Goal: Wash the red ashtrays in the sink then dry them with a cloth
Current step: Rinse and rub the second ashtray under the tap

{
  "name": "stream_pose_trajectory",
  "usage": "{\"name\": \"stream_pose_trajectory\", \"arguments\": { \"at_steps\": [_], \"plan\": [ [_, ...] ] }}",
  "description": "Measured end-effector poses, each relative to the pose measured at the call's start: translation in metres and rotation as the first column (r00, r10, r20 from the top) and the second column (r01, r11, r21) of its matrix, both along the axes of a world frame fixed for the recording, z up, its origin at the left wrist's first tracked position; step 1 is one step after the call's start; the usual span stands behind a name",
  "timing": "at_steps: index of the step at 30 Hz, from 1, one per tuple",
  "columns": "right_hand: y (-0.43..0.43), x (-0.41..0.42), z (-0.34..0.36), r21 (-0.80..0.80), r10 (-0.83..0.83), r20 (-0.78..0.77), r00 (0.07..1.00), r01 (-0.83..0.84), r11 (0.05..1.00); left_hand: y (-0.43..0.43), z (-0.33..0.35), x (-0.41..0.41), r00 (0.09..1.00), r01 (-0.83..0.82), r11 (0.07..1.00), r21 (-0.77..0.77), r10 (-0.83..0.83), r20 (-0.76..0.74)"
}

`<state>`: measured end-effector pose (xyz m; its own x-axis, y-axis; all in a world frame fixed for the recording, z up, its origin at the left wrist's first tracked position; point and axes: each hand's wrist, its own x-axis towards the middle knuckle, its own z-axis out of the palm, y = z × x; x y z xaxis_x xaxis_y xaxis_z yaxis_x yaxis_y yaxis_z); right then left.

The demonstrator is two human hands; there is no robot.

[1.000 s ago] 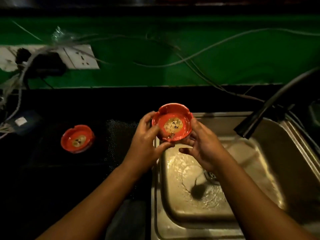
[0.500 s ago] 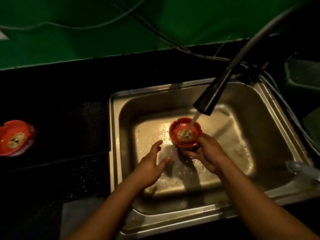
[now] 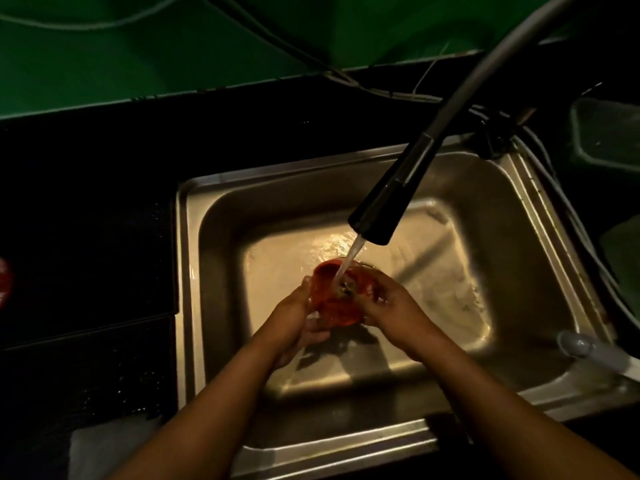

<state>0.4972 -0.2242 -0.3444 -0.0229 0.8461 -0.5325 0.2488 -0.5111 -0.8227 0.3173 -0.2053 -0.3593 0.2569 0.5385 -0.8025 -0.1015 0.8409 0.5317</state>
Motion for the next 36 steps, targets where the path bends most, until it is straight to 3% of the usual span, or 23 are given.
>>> {"name": "stream_pose_trajectory", "arguments": {
  "at_steps": [3,6,8,10,12,14,17,19,21,23,26,29,31,32,33,34,35,36],
  "plan": [
    [0.004,-0.005,0.009,0.238,0.212,0.256,0.943,-0.274,0.932,0.017,-0.001,0.009,0.941,-0.213,0.952,-0.219,0.260,0.215],
    [0.004,-0.003,0.000,0.424,0.224,0.519,0.825,-0.476,0.770,0.034,0.004,0.011,0.882,-0.231,0.930,-0.286,0.324,0.342],
    [0.000,-0.001,-0.008,0.440,0.243,0.572,0.784,-0.543,0.715,0.039,0.003,0.011,0.871,-0.238,0.933,-0.271,0.328,0.365],
    [-0.002,-0.003,-0.009,0.419,0.234,0.469,0.852,-0.448,0.790,0.039,0.001,0.007,0.870,-0.228,0.940,-0.252,0.313,0.381],
    [0.000,-0.012,0.000,0.320,0.095,0.198,0.976,-0.156,0.935,0.035,0.003,0.001,0.869,-0.199,0.954,-0.223,0.277,0.411],
    [0.006,-0.019,0.002,0.135,-0.087,-0.022,0.996,0.090,0.987,0.030,0.008,-0.002,0.899,-0.150,0.979,-0.137,0.193,0.393],
    [0.010,-0.031,0.003,-0.056,-0.143,-0.031,0.989,0.141,0.988,0.026,0.016,0.002,0.996,0.017,0.985,0.169,-0.031,0.079],
    [0.007,-0.039,0.006,-0.279,-0.285,-0.260,0.923,0.210,0.937,0.023,0.021,0.008,0.968,0.231,0.895,0.382,-0.171,-0.185],
    [0.007,-0.040,0.010,-0.501,-0.483,-0.507,0.714,0.212,0.839,0.018,0.029,0.012,0.900,0.411,0.789,0.458,-0.269,-0.344],
    [0.010,-0.036,0.010,-0.587,-0.604,-0.565,0.562,0.241,0.773,0.010,0.034,0.017,0.767,0.616,0.639,0.461,-0.351,-0.538],
    [0.011,-0.033,0.014,-0.627,-0.652,-0.569,0.502,0.248,0.738,0.000,0.037,0.018,0.500,0.859,0.293,0.419,-0.307,-0.810],
    [0.001,-0.025,0.009,-0.647,-0.663,-0.616,0.426,0.208,0.734,0.003,0.039,0.003,0.341,0.940,0.082,0.331,-0.282,-0.897],
    [-0.005,-0.021,0.009,-0.648,-0.667,-0.617,0.418,0.211,0.732,0.009,0.036,-0.016,0.128,0.989,-0.043,0.141,-0.229,-0.965],
    [-0.007,-0.019,0.008,-0.652,-0.674,-0.613,0.411,0.219,0.726,0.013,0.034,-0.027,0.045,0.997,-0.057,0.058,-0.207,-0.977],
    [-0.009,-0.020,0.005,-0.652,-0.683,-0.618,0.389,0.232,0.722,0.015,0.031,-0.036,0.031,0.999,-0.029,0.037,-0.195,-0.980],
    [-0.009,-0.022,0.005,-0.647,-0.691,-0.620,0.371,0.256,0.718,0.018,0.029,-0.041,0.106,0.994,0.051,0.097,-0.233,-0.967],
    [-0.008,-0.027,0.002,-0.625,-0.681,-0.625,0.383,0.277,0.730,0.018,0.025,-0.039,0.271,0.957,0.188,0.219,-0.324,-0.906],
    [-0.006,-0.035,0.000,-0.601,-0.659,-0.609,0.441,0.287,0.746,0.015,0.024,-0.030,0.496,0.855,0.386,0.347,-0.415,-0.762]
  ]
}}
